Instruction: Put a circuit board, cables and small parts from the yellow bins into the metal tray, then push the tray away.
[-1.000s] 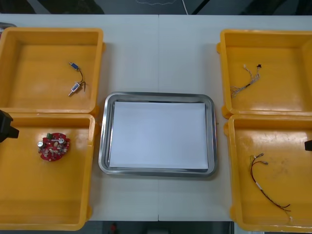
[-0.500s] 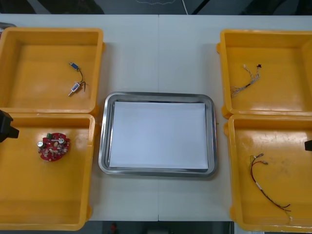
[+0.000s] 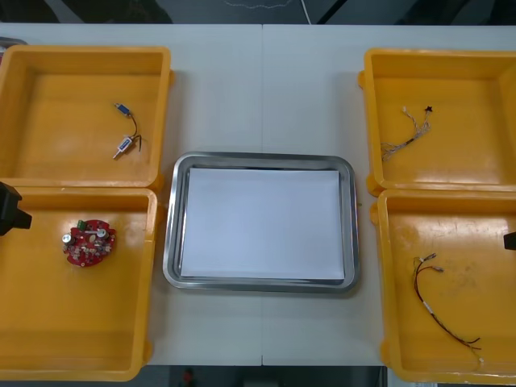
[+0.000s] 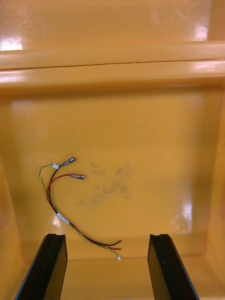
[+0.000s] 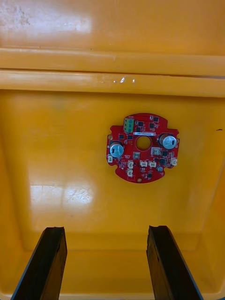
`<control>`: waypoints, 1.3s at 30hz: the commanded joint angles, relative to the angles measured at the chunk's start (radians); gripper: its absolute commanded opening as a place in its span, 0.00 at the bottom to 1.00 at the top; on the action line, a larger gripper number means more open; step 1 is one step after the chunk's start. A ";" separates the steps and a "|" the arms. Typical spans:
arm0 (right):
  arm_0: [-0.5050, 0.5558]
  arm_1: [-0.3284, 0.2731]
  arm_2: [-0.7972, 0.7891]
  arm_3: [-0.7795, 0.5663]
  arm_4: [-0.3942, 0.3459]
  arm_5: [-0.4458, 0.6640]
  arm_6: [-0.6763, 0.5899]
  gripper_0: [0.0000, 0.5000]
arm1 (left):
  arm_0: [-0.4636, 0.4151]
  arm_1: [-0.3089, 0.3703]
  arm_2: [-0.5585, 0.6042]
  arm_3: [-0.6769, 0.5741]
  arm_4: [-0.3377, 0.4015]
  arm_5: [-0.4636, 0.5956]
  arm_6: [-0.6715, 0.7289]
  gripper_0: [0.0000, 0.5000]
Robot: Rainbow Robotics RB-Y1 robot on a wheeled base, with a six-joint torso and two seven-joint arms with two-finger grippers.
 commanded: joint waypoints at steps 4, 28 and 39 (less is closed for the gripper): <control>0.046 -0.020 0.036 -0.005 0.004 0.003 -0.037 1.00 | 0.020 -0.012 -0.009 -0.009 0.005 0.004 -0.045 1.00; 0.255 -0.022 0.196 -0.037 0.033 -0.202 0.290 1.00 | 0.020 -0.012 -0.198 0.155 -0.096 -0.320 -0.055 1.00; 0.293 -0.022 0.398 -0.017 0.261 -0.362 0.379 1.00 | 0.043 -0.012 -0.284 0.200 -0.150 -0.426 -0.058 1.00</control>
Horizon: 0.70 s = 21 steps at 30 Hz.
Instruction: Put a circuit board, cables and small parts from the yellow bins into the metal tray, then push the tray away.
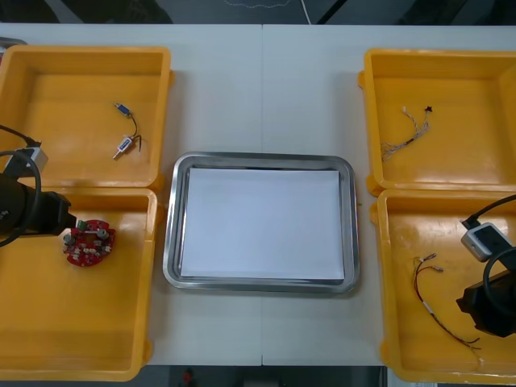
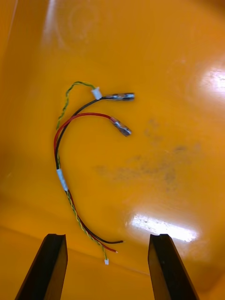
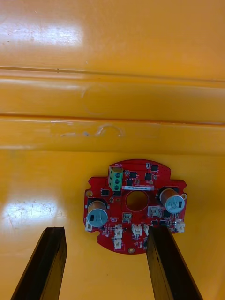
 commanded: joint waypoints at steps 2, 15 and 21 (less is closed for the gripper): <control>0.027 -0.022 0.118 0.009 0.068 -0.075 -0.020 1.00 | 0.040 -0.006 -0.044 0.010 -0.037 -0.078 -0.060 1.00; 0.059 -0.022 0.219 0.129 0.136 -0.269 -0.017 1.00 | 0.082 -0.007 -0.097 0.053 -0.076 -0.196 -0.064 1.00; 0.068 -0.022 0.260 0.163 0.153 -0.330 -0.023 1.00 | 0.082 -0.007 -0.122 0.070 -0.083 -0.231 -0.064 1.00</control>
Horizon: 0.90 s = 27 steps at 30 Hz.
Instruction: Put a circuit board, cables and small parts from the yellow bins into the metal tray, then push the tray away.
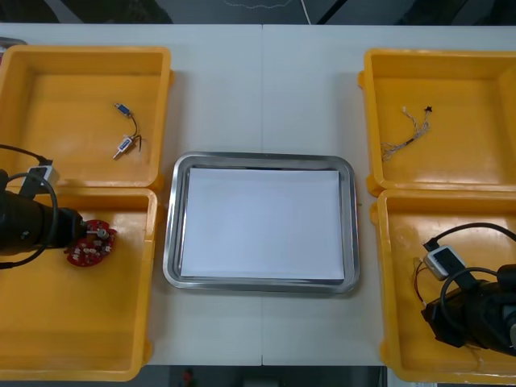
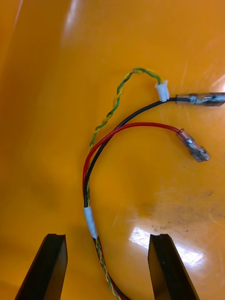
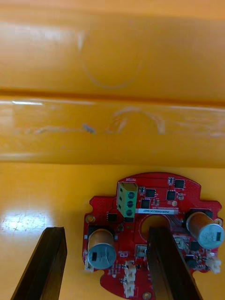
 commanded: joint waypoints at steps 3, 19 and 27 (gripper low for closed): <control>0.034 -0.022 0.063 0.015 0.047 -0.054 -0.028 1.00 | 0.023 -0.006 -0.033 0.006 -0.024 -0.026 -0.061 1.00; 0.048 -0.022 0.079 0.049 0.056 -0.120 -0.028 1.00 | 0.031 -0.006 -0.028 0.001 -0.031 -0.029 -0.067 0.00; 0.048 -0.022 0.080 0.051 0.052 -0.120 -0.033 0.46 | 0.027 -0.006 0.048 -0.082 -0.014 0.086 -0.067 0.00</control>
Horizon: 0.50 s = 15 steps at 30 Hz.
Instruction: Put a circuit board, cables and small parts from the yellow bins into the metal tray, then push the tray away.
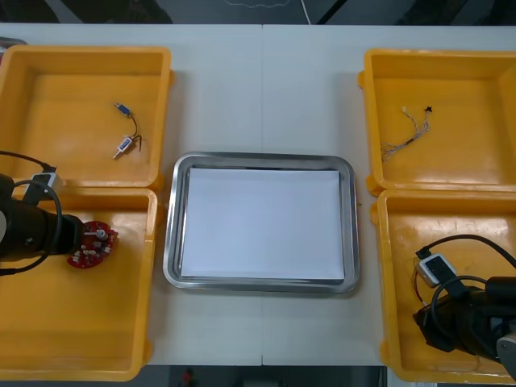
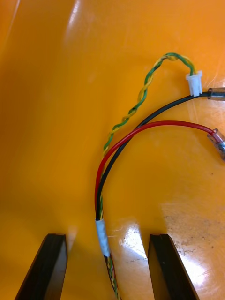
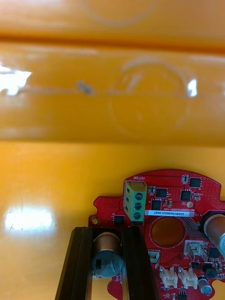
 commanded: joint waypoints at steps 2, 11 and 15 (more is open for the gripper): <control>0.028 -0.022 0.023 0.005 -0.001 -0.008 -0.031 0.00 | 0.016 -0.006 0.082 -0.106 0.010 0.113 -0.064 0.00; 0.028 -0.022 -0.017 -0.041 -0.007 0.017 -0.027 0.00 | -0.018 -0.006 0.196 -0.237 0.043 0.324 -0.060 0.00; 0.028 -0.022 -0.077 -0.110 -0.017 0.086 -0.022 0.00 | -0.061 -0.006 0.234 -0.300 0.093 0.434 -0.048 0.00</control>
